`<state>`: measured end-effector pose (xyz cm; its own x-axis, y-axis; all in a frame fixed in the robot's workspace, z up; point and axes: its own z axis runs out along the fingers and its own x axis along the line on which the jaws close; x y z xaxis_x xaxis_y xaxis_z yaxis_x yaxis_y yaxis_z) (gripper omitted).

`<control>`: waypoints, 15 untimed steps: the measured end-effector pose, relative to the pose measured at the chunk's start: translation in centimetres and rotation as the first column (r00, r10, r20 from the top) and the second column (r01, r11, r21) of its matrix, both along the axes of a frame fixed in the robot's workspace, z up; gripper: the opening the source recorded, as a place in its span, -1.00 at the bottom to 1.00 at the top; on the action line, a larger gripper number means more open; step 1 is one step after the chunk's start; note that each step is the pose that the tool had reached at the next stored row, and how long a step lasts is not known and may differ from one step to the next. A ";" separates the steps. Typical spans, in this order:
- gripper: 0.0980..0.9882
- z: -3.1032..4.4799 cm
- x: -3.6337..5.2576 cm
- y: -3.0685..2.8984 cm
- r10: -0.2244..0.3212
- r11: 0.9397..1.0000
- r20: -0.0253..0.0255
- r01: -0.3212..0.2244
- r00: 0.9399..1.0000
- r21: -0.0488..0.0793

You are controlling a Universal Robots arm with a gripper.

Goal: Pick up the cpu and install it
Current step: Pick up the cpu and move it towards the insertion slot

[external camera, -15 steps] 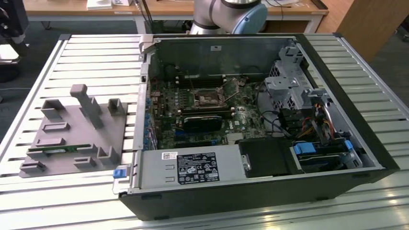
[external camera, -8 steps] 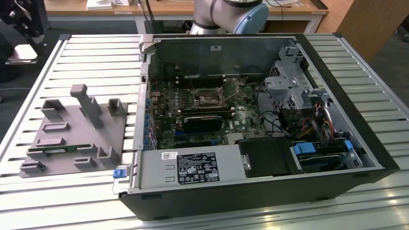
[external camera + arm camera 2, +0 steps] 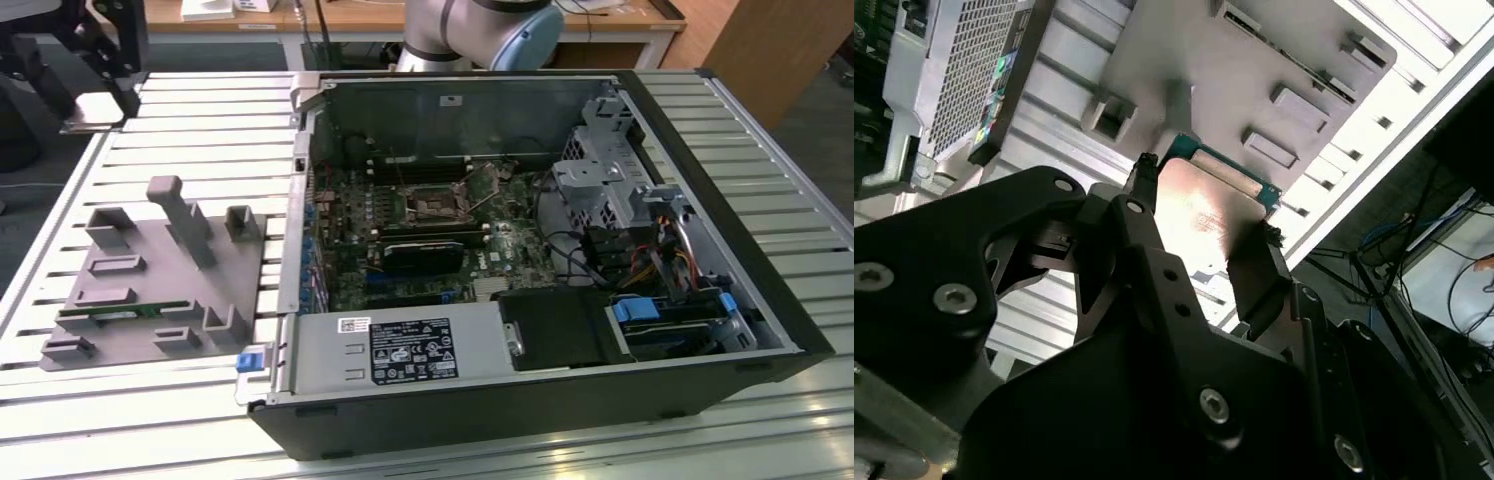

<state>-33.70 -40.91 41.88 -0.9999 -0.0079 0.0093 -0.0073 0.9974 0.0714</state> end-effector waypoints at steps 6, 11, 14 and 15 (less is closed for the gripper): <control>-0.02 -0.04 2.62 0.00 0.000 1.000 0.000 0.000 1.000 0.000; -0.02 -0.10 4.89 0.03 0.000 1.000 0.001 0.000 1.000 0.000; -0.02 -0.12 5.87 0.05 0.000 1.000 0.001 0.000 1.000 0.000; -0.02 -0.13 6.22 0.06 0.000 1.000 0.001 0.000 1.000 0.000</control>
<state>-27.48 -40.85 41.75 -0.9999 -0.0080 0.0085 -0.0074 0.9974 0.0714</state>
